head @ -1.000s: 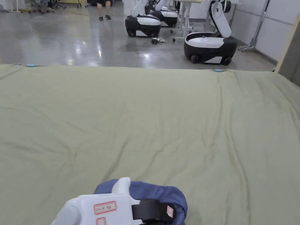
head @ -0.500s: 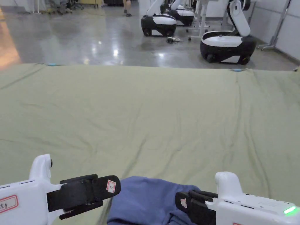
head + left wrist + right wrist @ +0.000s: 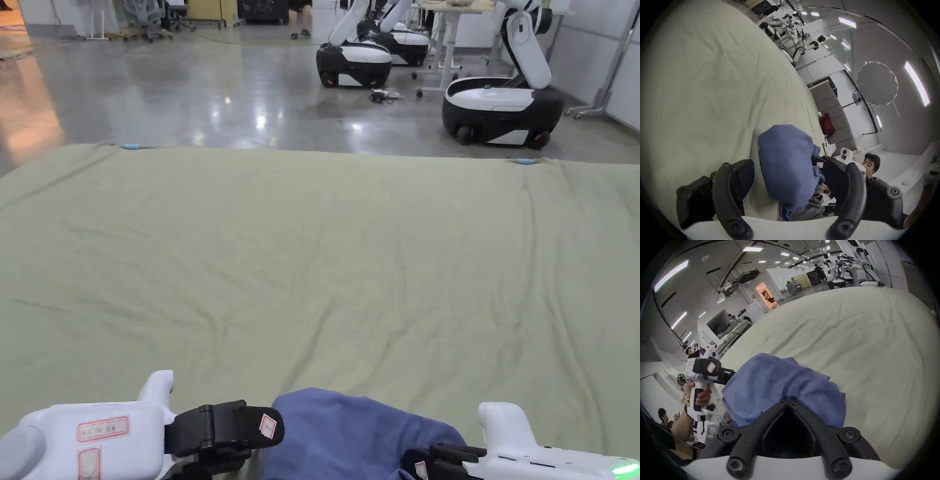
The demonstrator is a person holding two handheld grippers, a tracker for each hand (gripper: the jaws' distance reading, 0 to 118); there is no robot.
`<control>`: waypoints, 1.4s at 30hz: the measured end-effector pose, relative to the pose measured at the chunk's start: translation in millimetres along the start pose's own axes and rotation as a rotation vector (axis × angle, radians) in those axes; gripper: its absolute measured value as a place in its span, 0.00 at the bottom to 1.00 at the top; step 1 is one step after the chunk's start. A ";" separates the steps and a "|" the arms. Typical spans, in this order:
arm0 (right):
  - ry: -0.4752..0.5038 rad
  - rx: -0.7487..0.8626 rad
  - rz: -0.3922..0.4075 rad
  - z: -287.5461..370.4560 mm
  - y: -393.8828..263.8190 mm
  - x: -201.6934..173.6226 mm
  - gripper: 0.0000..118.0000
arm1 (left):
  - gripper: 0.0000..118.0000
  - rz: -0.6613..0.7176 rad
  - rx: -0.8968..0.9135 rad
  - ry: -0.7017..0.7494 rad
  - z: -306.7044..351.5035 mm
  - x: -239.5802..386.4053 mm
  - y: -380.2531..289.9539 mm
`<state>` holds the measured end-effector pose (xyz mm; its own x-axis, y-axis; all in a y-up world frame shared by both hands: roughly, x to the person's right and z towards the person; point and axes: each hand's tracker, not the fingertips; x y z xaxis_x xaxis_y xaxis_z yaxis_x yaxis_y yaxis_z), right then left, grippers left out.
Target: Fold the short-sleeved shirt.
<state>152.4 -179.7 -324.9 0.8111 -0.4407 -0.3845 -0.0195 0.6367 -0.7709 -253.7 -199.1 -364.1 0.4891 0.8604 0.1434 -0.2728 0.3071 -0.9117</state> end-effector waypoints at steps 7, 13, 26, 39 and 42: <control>0.013 0.005 -0.026 0.2 -0.2 2.6 0.02 | 0.78 0.039 -0.084 -0.101 -45.8 -21.2 18.8; 0.012 0.005 -0.029 0.7 -0.5 5.6 0.02 | 0.41 0.010 -0.061 -0.053 -55.1 -21.2 21.9; 0.079 0.139 -0.034 43.9 1.9 -10.4 0.02 | 0.20 -0.024 -0.047 -0.070 -18.1 -25.8 35.3; -0.051 0.276 -0.070 121.1 3.7 -41.0 0.02 | 0.20 -0.083 -0.028 0.131 196.9 -106.8 111.1; -0.101 0.244 -0.092 114.3 5.2 -46.1 0.02 | 0.20 -0.118 -0.043 0.191 249.4 -130.3 126.5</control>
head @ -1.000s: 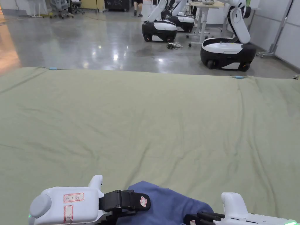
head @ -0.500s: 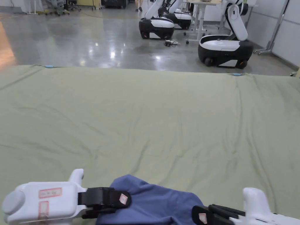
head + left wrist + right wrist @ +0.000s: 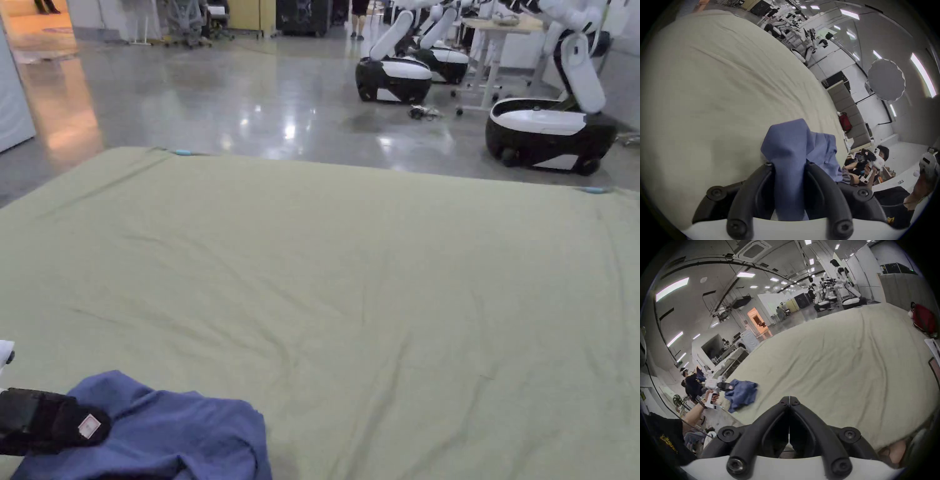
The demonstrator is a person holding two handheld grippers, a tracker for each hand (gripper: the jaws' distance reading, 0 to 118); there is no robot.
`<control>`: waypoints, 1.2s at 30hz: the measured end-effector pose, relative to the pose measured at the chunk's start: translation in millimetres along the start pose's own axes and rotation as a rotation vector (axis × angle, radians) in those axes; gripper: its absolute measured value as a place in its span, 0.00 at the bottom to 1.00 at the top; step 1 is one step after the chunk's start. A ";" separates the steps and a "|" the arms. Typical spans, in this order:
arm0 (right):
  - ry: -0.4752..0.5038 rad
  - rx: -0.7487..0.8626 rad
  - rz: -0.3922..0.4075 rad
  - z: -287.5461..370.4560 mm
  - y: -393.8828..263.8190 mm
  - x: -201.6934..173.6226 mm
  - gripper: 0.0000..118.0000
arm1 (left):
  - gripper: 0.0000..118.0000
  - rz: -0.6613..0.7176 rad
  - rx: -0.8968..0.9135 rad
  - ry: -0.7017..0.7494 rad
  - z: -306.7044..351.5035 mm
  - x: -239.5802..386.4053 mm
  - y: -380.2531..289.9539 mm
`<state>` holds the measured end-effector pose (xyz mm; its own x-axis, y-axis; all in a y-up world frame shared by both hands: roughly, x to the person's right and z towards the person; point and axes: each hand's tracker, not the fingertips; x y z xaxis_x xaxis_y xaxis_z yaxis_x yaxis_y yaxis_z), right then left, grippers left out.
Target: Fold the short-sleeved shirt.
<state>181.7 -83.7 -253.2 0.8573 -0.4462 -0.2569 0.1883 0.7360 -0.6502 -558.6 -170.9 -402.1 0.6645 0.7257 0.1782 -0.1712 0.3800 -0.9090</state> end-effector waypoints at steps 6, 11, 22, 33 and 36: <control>-0.032 -0.054 0.018 -25.9 -3.8 -23.6 0.02 | 0.20 0.088 0.052 0.152 66.4 -59.3 13.7; -0.011 -0.085 0.062 -40.8 -2.9 -40.5 0.02 | 0.20 0.094 0.053 0.153 64.9 -56.6 18.2; 0.066 -0.079 0.084 -31.3 -6.2 -35.7 0.02 | 0.84 0.088 0.184 0.373 122.8 28.4 1.7; -0.041 -0.005 0.248 -5.2 -12.9 -22.1 0.02 | 0.00 -0.285 0.777 0.508 48.2 246.8 -91.3; -0.147 0.045 0.272 9.0 -16.5 -18.8 0.02 | 0.00 -0.300 0.779 0.675 -6.0 288.3 -114.5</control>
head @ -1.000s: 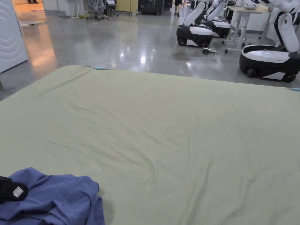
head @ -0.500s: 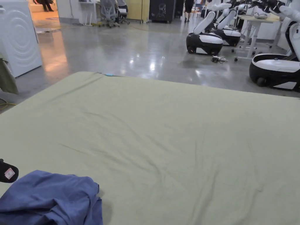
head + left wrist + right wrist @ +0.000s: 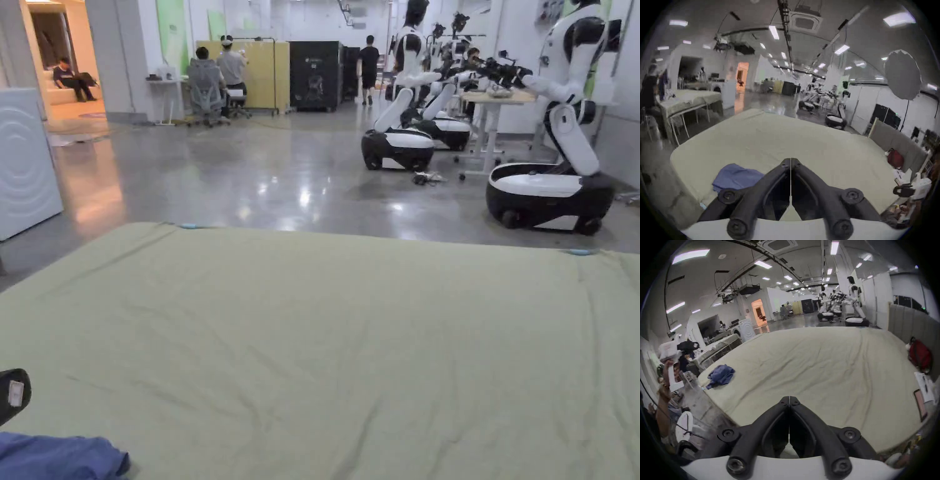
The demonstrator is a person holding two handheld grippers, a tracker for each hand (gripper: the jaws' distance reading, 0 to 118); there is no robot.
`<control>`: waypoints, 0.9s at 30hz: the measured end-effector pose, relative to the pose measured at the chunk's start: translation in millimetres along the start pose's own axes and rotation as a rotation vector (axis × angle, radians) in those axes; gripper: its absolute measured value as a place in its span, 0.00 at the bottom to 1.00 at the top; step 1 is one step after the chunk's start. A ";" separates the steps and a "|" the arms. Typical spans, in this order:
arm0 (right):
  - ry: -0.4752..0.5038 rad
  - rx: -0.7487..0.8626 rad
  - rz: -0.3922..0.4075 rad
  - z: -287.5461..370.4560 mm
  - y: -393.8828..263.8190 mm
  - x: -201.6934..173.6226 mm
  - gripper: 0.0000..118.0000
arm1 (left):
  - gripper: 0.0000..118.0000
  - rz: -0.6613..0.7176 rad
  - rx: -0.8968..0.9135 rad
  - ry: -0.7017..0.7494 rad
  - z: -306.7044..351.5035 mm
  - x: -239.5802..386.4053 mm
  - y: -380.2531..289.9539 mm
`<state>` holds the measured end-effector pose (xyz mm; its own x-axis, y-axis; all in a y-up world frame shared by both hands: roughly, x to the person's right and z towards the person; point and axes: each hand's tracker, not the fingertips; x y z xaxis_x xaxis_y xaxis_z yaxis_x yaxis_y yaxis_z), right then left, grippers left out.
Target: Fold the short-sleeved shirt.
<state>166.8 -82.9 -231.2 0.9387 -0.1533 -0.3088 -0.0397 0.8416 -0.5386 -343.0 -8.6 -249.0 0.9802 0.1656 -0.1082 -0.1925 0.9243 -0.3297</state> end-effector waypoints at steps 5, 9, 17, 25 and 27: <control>-0.163 0.053 0.040 8.7 -2.8 7.4 0.02 | 0.00 -0.027 0.003 -0.064 -20.7 89.5 -44.0; -0.238 0.146 0.059 -2.7 14.3 11.6 0.02 | 0.00 -0.125 0.027 -0.128 -51.7 152.8 -57.9; -0.270 0.408 0.129 -40.8 145.1 14.9 0.03 | 0.00 -0.198 0.206 -0.167 -77.7 249.4 14.0; -0.409 0.529 0.114 -74.4 241.4 31.5 0.03 | 0.00 -0.210 0.243 -0.082 -140.5 288.2 68.7; -0.423 0.536 0.122 -74.3 249.2 32.9 0.03 | 0.00 -0.218 0.257 -0.062 -147.5 291.8 72.4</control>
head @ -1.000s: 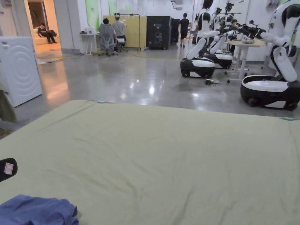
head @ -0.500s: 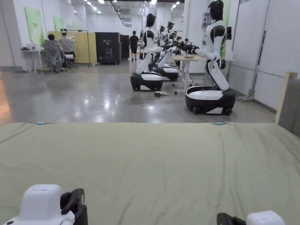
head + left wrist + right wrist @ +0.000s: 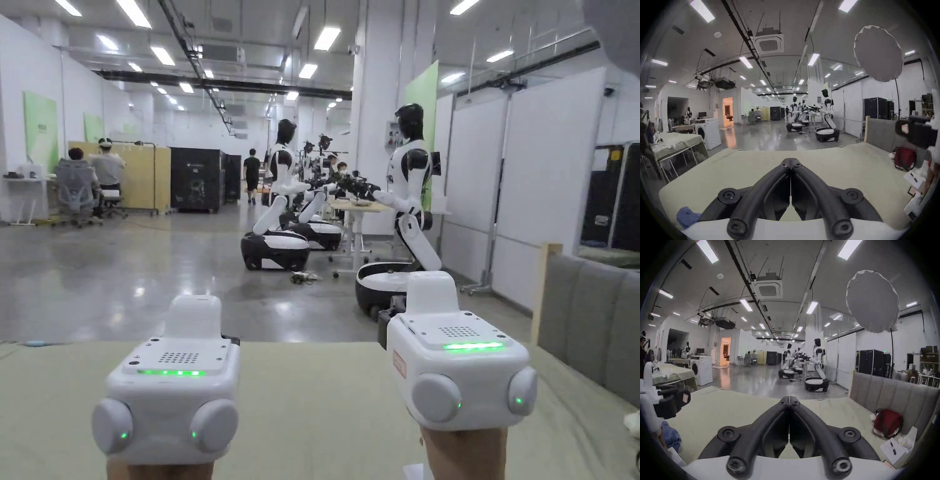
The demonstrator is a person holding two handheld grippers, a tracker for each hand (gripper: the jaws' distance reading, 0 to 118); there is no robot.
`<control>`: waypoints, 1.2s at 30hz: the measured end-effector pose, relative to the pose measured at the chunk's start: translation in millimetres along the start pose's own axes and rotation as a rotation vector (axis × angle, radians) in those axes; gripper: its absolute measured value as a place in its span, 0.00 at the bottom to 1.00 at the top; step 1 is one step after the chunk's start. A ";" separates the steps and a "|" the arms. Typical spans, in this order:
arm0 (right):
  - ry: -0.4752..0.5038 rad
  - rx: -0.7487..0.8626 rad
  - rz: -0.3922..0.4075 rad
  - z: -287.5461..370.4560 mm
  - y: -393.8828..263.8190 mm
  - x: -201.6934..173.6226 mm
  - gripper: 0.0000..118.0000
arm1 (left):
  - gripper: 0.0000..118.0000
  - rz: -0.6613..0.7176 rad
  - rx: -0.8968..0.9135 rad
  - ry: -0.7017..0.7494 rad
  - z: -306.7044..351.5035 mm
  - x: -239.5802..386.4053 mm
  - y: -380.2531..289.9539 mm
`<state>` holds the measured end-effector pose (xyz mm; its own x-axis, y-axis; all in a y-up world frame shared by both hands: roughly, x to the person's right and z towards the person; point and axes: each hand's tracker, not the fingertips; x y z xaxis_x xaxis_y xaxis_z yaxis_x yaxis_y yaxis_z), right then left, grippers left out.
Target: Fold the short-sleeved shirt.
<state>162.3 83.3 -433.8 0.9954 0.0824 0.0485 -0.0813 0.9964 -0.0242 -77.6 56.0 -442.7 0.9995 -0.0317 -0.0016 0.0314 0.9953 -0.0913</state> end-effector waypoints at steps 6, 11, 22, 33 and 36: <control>-0.001 0.031 0.026 8.4 9.0 1.1 0.05 | 0.00 0.055 0.015 -0.003 0.2 -4.9 10.7; -0.002 -0.026 0.038 2.7 4.7 -3.1 0.90 | 1.00 0.051 -0.005 0.007 -1.9 -2.0 12.3; -0.026 -0.019 -0.054 12.8 5.0 -8.6 0.90 | 1.00 0.076 0.005 0.006 1.1 -11.3 14.9; 0.015 0.038 -0.096 29.8 7.9 -12.3 0.90 | 1.00 0.083 0.001 0.008 5.1 -11.4 15.7; -0.006 0.039 -0.109 31.3 8.1 -13.5 0.90 | 1.00 0.083 0.003 0.008 6.4 -11.2 16.1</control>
<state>146.6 90.9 -403.4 0.9982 -0.0266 0.0544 0.0255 0.9995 0.0203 -88.3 72.9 -437.8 0.9986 0.0504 -0.0165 -0.0516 0.9948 -0.0876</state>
